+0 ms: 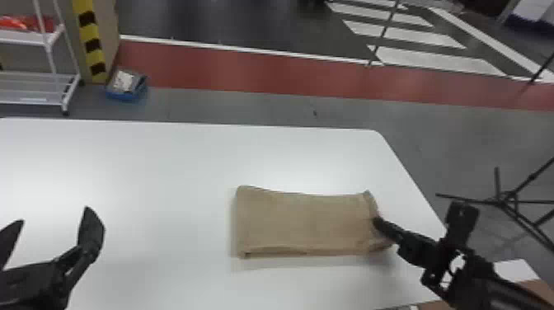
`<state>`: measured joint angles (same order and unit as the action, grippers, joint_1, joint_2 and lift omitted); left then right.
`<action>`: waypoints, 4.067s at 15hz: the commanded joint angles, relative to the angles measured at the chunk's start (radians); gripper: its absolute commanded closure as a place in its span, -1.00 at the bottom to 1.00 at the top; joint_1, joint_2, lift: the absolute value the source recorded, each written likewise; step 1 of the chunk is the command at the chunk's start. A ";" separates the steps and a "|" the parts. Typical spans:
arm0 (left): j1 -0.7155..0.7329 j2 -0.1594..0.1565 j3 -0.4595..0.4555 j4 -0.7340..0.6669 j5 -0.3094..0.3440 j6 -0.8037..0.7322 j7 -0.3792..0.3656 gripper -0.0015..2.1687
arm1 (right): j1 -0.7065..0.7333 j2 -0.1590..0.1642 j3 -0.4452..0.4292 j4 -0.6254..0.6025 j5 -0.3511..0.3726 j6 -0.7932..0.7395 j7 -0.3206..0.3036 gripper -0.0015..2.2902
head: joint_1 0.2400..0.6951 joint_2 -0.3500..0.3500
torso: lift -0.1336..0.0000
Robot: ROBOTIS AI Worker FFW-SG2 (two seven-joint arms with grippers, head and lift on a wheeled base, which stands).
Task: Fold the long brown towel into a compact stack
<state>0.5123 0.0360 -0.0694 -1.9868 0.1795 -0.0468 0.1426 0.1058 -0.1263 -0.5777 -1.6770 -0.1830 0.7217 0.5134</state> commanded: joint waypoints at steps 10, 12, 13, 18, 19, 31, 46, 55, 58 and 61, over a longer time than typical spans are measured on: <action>0.009 0.002 -0.004 -0.018 -0.003 0.018 0.002 -0.94 | 0.089 0.125 0.167 -0.386 -0.178 0.106 0.036 0.35 | 1.00 -0.46 | -0.37; 0.009 0.002 -0.003 -0.017 -0.003 0.018 0.002 -0.94 | 0.094 0.127 0.254 -0.379 -0.133 0.094 0.017 0.35 | 1.00 -0.21 | -0.37; 0.009 0.002 -0.001 -0.017 -0.003 0.018 0.002 -0.94 | 0.095 0.127 0.291 -0.374 -0.107 0.091 0.008 0.35 | 1.00 -0.21 | -0.37; 0.000 0.005 -0.001 0.003 -0.002 0.018 -0.001 -0.94 | 0.098 0.127 0.455 -0.296 -0.013 0.029 -0.029 0.34 | 1.00 0.11 | -0.37; 0.000 0.005 -0.001 0.005 -0.002 0.015 -0.003 -0.94 | 0.098 0.127 0.483 -0.285 -0.003 0.011 -0.032 0.34 | 1.00 0.14 | -0.37; -0.005 0.005 -0.007 0.016 0.000 0.018 -0.011 -0.94 | 0.118 0.127 0.486 -0.210 -0.072 -0.290 0.005 -0.50 | 1.00 0.31 | -0.37; -0.046 0.021 -0.024 0.049 0.017 0.018 -0.014 -0.93 | 0.057 0.125 0.674 -0.081 0.155 -0.161 0.034 0.76 | 1.00 0.46 | -0.37; -0.051 0.025 -0.026 0.054 0.025 0.018 -0.014 -0.93 | 0.204 0.051 0.460 -0.372 0.109 0.078 0.315 0.76 | 1.00 0.47 | -0.37; -0.051 0.025 -0.026 0.055 0.029 0.018 -0.014 -0.93 | 0.250 0.001 0.371 -0.412 0.112 0.124 0.375 0.76 | 1.00 0.30 | -0.37; -0.052 0.027 -0.026 0.059 0.029 0.018 -0.014 -0.93 | 0.213 -0.021 0.372 -0.375 0.157 0.170 0.376 0.76 | 1.00 0.11 | -0.37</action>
<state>0.4610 0.0625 -0.0951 -1.9301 0.2086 -0.0283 0.1288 0.3448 -0.1402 -0.2105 -2.0751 -0.0474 0.8636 0.8906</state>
